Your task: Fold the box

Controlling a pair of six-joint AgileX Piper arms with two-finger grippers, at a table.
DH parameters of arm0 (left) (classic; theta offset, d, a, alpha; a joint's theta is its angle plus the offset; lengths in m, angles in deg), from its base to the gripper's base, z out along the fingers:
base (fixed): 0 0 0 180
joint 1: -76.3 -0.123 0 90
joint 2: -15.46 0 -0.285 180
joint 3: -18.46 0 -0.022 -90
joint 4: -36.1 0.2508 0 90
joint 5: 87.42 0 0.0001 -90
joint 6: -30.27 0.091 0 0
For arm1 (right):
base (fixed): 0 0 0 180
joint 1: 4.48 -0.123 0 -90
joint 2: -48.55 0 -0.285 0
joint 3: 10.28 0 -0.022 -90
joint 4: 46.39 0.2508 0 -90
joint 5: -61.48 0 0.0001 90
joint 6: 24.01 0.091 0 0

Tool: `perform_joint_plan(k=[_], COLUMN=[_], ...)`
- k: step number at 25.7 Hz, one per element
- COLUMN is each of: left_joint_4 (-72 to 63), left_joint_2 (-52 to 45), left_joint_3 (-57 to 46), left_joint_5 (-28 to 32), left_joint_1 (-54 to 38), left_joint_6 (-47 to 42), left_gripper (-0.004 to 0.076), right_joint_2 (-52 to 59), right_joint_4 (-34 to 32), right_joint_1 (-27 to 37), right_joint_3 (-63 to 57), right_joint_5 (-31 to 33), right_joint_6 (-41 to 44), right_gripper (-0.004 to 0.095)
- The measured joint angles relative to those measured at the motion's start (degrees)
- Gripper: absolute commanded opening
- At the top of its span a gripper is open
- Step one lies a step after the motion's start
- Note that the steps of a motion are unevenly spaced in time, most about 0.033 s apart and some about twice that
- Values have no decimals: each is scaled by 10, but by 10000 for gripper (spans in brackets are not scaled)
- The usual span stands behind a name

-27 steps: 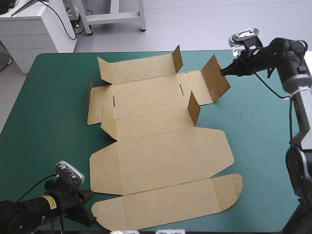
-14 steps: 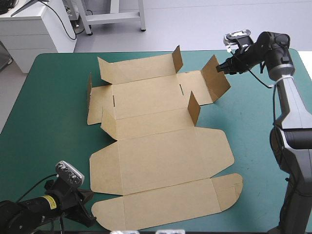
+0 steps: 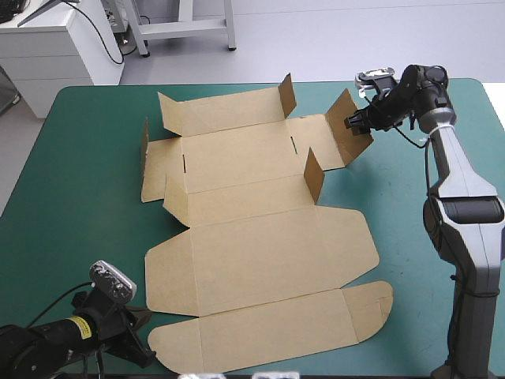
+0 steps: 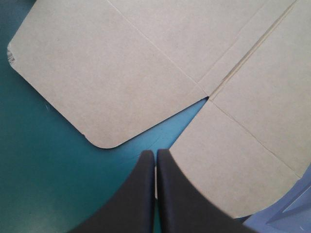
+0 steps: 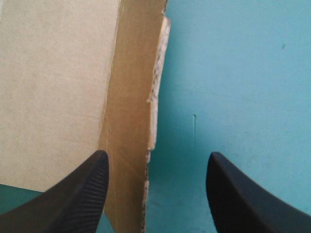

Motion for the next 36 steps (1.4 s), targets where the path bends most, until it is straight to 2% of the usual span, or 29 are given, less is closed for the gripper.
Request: perform_joint_plan(k=[3,8,12,19,22,25,36], left_joint_4=[0,0,-2,-2,-2,-2,-8], left_joint_2=[0,0,0,0,0,0,0], left_joint_3=[0,0,0,0,0,0,0], left_joint_5=[0,-2,-3,-3,-3,-3,-5], left_joint_1=[0,0,0,0,0,0,0], left_joint_6=[0,0,0,0,0,0,0], left_gripper=[-8,-8,-8,-8,-8,-8,-8], right_joint_2=[-2,-29,-35,-40,-42,-42,-38], right_joint_4=[8,8,-6,-40,-37,-29,-9], right_joint_1=[-8,-22,-23,-23,-23,-23,-28], right_joint_3=[1,22,29,32,32,33,33], right_joint_5=[-28,-32,-25,10,10,6,8], right_joint_6=[-1,-2,0,0,0,0,-21], right_gripper=[565,542,410,252,143,-12,-21])
